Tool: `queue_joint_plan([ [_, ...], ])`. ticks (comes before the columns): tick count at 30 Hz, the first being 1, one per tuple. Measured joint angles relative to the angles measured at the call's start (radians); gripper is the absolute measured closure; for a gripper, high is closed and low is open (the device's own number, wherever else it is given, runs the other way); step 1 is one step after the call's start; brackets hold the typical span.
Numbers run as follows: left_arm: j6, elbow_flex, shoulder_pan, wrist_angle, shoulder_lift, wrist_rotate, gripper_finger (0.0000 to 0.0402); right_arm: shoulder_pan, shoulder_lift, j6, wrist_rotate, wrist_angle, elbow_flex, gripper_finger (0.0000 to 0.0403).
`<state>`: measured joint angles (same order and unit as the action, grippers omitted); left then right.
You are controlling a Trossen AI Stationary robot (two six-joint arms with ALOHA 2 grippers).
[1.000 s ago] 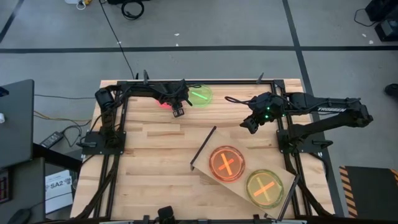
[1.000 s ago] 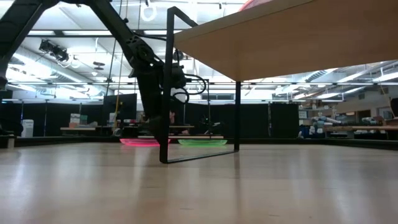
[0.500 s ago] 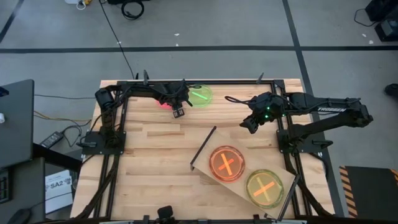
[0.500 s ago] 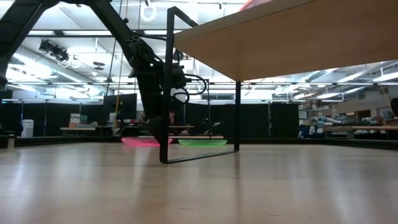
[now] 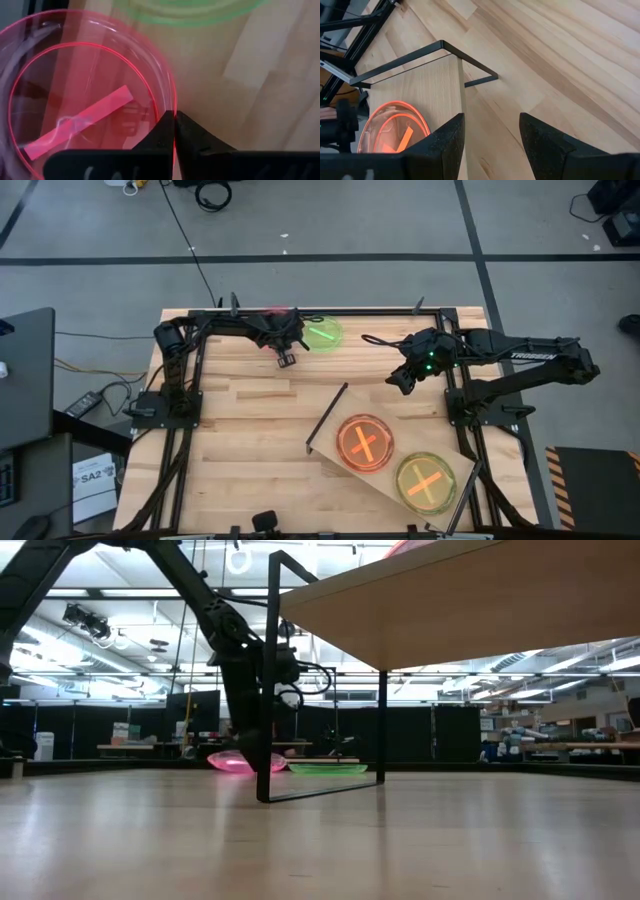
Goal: Place and stack plates onto a shelf
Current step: Stack the transparent pink plate on the left transparent orange plate on the shelf
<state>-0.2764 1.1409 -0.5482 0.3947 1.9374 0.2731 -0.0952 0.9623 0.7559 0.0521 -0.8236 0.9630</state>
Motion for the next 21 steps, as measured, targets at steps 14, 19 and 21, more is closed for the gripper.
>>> queue_joint_plan([
  [14,-0.017,0.144,0.035,0.214,0.002,0.050,0.0395,0.000,0.000,0.000,0.000,0.000,0.000,0.0208],
  [19,-0.024,0.213,0.060,0.255,0.002,0.060,0.0396,0.000,0.000,0.000,0.000,0.000,0.000,0.0208],
  [21,-0.024,0.239,0.073,0.277,0.001,0.065,0.0396,0.000,0.000,0.000,0.000,0.000,0.000,0.0208],
])
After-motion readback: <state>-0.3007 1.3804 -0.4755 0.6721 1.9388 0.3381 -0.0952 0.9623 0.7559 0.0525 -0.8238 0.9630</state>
